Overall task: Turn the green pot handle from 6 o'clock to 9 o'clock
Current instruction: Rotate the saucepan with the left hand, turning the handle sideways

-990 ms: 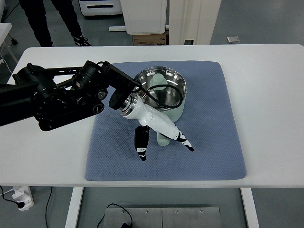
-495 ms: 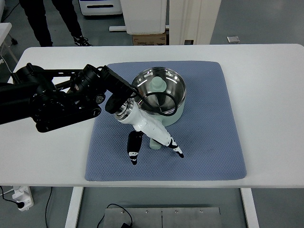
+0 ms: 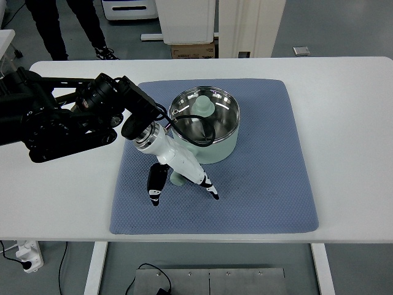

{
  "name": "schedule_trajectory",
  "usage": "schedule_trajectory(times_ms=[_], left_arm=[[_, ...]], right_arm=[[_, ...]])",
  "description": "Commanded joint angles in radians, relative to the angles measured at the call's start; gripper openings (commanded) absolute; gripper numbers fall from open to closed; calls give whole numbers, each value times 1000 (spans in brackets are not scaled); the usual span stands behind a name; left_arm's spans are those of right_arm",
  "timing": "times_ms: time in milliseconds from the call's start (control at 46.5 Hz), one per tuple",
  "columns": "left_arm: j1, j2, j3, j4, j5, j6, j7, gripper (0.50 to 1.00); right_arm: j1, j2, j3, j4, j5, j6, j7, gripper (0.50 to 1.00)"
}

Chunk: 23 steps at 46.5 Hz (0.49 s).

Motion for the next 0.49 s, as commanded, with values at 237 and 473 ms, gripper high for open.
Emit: schedule_trajectory(times_ms=[237,473], left_arm=[[-57,39,56,-7,1,0,-5,1000],[-66,50,66,-2,7,0,-20,1000]], right_arm=[[0,0,0,0,-1,0,0,1000],[0,0,0,0,1,0,0,1000]])
